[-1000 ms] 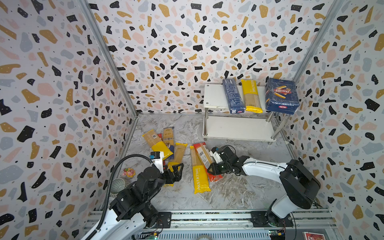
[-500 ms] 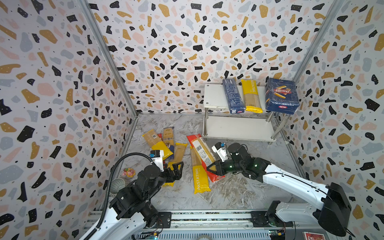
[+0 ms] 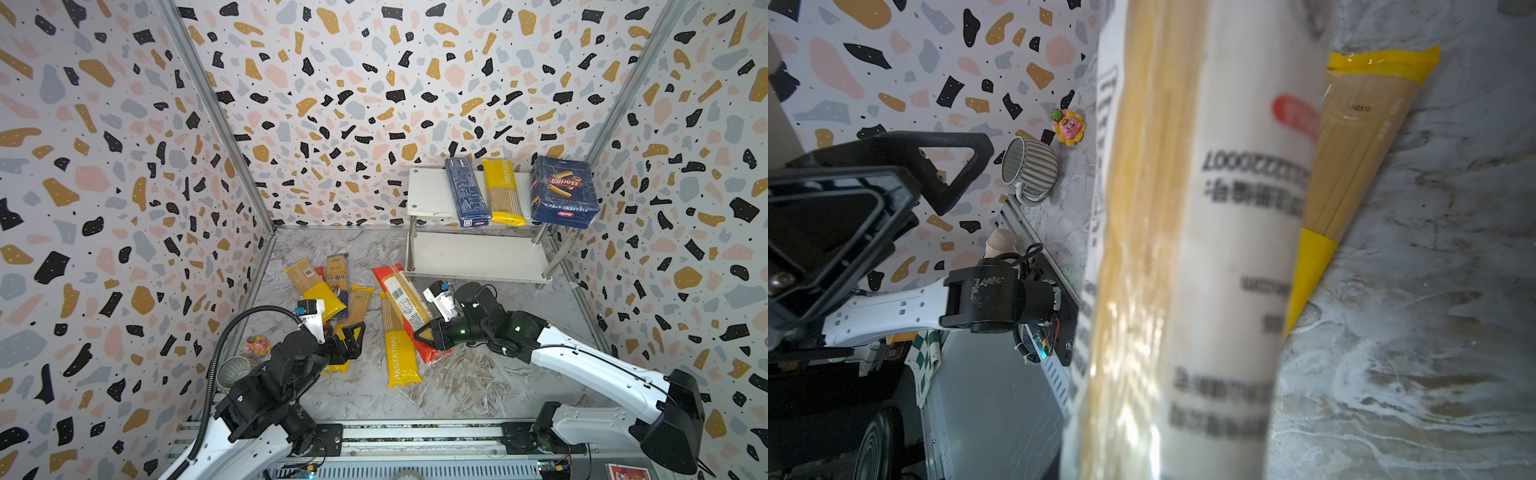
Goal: Place and organize the pasta boxes and bags onto the shelf
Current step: 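Lift the red-and-white bag upright with the right gripper toward the shelf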
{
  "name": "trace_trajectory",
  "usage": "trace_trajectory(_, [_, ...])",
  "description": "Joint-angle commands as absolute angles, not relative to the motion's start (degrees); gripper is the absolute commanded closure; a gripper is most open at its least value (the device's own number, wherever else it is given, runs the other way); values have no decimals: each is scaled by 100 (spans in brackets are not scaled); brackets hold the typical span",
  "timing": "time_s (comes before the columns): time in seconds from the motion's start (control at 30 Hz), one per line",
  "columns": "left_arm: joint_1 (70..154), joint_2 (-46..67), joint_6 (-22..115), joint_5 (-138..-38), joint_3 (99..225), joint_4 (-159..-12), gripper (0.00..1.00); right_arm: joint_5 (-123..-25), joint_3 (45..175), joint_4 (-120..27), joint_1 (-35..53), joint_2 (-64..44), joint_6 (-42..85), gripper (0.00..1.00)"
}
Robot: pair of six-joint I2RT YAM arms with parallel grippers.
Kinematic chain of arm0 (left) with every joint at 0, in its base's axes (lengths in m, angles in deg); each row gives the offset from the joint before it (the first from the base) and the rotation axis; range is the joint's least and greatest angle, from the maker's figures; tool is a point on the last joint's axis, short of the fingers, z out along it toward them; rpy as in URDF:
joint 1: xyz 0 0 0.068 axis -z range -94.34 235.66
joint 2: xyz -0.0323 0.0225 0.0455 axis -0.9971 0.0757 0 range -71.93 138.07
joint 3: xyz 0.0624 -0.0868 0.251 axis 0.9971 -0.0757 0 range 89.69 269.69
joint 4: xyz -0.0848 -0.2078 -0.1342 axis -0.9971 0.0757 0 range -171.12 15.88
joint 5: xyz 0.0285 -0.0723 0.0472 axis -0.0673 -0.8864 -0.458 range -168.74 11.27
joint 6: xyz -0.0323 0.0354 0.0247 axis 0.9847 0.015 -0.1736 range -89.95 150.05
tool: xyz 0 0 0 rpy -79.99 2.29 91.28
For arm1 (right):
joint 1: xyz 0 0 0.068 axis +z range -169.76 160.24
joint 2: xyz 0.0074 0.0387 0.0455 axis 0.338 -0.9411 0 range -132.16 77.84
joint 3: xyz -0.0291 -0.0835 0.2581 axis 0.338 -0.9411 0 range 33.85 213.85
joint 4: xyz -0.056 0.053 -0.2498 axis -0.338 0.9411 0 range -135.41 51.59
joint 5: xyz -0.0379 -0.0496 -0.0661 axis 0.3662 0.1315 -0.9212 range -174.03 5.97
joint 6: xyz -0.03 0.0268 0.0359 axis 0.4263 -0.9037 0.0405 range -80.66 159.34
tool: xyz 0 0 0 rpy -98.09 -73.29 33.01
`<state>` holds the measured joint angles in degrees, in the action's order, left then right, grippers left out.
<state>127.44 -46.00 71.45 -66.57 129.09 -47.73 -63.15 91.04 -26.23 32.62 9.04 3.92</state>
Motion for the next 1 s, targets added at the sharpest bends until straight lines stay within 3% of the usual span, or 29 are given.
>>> trace_trajectory(0.0, [12711,-4636,7141,-6583,13064,-4807,1,-6466,9891,-3219,3395,1276,773,83])
trace_trajectory(0.4, [12718,-4568,7109,-6604,13104,-4892,1,-7362,11793,-2282,3562,843,1550,83])
trace_trajectory(0.63, [12721,-4465,7083,-6640,13218,-4954,0,-8442,13961,-1523,3442,-265,2332,84])
trace_trajectory(0.97, [12722,-4357,7029,-6689,13303,-5051,0,-8872,16606,-829,2492,-1944,2796,84])
